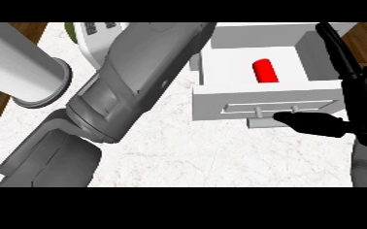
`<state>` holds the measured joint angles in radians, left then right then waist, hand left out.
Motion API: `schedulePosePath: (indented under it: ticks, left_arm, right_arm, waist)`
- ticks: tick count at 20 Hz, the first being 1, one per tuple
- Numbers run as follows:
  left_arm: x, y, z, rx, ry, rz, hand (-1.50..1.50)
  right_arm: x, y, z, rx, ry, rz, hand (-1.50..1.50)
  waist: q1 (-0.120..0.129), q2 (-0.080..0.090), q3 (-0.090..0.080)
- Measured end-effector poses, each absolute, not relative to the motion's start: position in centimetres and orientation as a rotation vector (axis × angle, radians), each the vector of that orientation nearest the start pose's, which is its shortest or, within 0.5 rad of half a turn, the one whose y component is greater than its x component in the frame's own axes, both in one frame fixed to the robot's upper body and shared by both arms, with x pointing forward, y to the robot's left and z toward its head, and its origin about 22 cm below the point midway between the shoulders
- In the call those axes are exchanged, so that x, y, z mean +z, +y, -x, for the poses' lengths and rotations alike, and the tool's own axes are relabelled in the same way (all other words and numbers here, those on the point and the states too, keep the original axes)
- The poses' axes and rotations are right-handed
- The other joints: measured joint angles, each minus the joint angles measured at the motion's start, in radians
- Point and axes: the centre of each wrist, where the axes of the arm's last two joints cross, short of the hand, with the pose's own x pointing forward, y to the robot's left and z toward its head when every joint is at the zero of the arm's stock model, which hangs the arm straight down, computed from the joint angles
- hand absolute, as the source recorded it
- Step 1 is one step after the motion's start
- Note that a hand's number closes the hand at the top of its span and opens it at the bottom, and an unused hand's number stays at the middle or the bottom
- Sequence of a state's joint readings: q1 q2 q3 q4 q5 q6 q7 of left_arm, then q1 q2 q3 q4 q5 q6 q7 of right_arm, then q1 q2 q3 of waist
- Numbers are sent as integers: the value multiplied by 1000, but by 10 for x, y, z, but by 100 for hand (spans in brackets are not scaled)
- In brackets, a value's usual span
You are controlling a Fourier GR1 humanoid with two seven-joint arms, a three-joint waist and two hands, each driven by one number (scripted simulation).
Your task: Pick up the can, place it into the drawer and close the drawer
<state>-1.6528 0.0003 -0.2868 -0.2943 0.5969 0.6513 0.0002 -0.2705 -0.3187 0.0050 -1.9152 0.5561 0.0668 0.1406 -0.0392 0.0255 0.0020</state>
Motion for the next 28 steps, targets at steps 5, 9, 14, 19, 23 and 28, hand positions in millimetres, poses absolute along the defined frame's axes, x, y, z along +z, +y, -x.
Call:
schedulePosePath:
  ticks: [5,9,14,19,23,28]
  left_arm:
    - [259,-20,-437,-19,-1734,-62,-150]
    - [261,-14,-440,-18,-1732,-55,-150]
    - [262,-5,-443,-2,-1722,-43,-150]
    - [263,15,-450,10,-1722,-74,-150]
    - [262,24,-451,10,-1717,-79,-150]
    - [265,44,-454,7,-1706,-82,-150]
  right_arm:
    - [136,-225,-293,815,-1865,839,-150]
    - [115,-216,-318,900,-1820,912,-150]
    - [78,-206,-346,949,-1786,980,-150]
    - [64,-201,-375,952,-1768,1049,-150]
    - [59,-196,-395,918,-1756,1129,-150]
    - [62,-189,-417,868,-1768,1214,-150]
  waist:
    - [21,-4,0]
    - [32,-6,-1]
    - [52,-11,-1]
    - [63,-16,-2]
    - [80,-18,-2]
    - [101,-17,-1]
